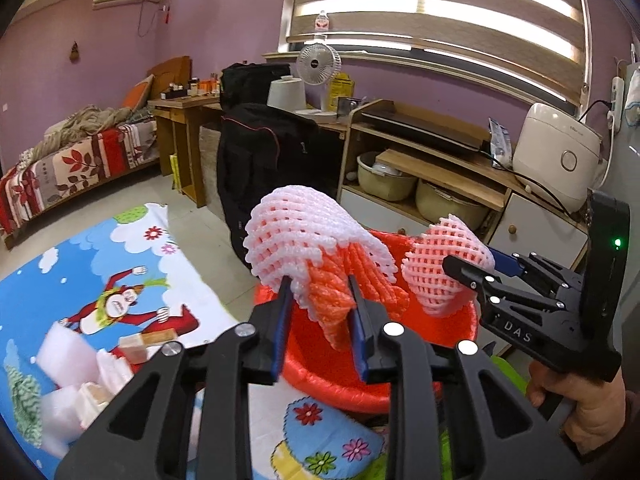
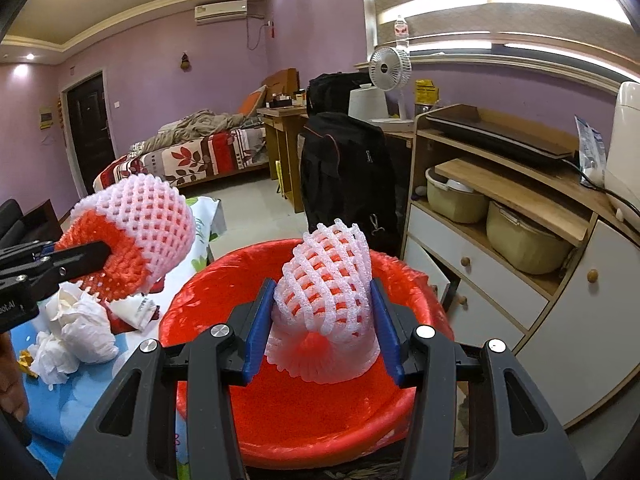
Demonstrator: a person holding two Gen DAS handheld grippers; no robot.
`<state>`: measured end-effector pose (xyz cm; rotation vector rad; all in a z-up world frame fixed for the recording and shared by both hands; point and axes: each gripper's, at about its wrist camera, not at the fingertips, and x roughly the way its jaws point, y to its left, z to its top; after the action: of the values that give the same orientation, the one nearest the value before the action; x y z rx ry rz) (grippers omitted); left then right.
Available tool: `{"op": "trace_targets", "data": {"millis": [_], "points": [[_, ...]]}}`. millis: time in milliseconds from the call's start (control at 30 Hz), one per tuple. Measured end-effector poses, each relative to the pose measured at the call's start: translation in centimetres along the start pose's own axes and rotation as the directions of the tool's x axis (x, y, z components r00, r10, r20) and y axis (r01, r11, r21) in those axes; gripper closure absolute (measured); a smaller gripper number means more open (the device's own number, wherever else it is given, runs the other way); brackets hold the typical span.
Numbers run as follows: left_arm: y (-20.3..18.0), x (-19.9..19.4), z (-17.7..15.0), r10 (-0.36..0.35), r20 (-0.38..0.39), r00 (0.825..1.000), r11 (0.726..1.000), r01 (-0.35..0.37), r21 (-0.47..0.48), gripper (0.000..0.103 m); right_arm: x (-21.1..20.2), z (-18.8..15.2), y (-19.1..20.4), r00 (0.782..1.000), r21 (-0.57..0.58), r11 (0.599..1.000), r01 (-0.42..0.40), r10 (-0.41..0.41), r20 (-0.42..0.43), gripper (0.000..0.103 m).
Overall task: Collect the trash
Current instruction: 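Carry both nets over the red bin and open both tools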
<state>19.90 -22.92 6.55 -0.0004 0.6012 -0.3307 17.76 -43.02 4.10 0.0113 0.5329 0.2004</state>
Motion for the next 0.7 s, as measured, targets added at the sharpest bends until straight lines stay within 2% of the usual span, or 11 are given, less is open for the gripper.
{"op": "trace_targets", "data": {"millis": [167,200,233,333,700], "points": [[0.3,1.4,0.2,-0.052,-0.011,0.999,0.999,0.051,-0.018,0.043,0.5,0.3,-0.4,1.000,0.005,1.000,0.002,-0.002,-0.003,0.050],[0.4,1.4,0.1,-0.057,-0.010,0.998,0.998,0.057,-0.019,0.036,0.5,0.3,-0.5,1.000,0.008,1.000,0.006,-0.006,-0.002,0.043],[0.5,1.5,0.1,-0.059,-0.012,0.998,0.998,0.059,-0.022,0.035,0.5,0.2,-0.5,1.000,0.009,1.000,0.006,-0.006,-0.001,0.035],[0.9,1.5,-0.1,-0.060,-0.018,0.998,0.998,0.059,-0.034,0.035,0.7,0.1,-0.6,1.000,0.016,1.000,0.010,-0.010,-0.003,0.030],[2.6,-2.5,-1.3,-0.010,0.044,0.999,0.996,0.014,-0.085,0.028,-0.5,-0.4,0.2,1.000,0.041,0.999,-0.024,0.024,0.020,0.019]]}}
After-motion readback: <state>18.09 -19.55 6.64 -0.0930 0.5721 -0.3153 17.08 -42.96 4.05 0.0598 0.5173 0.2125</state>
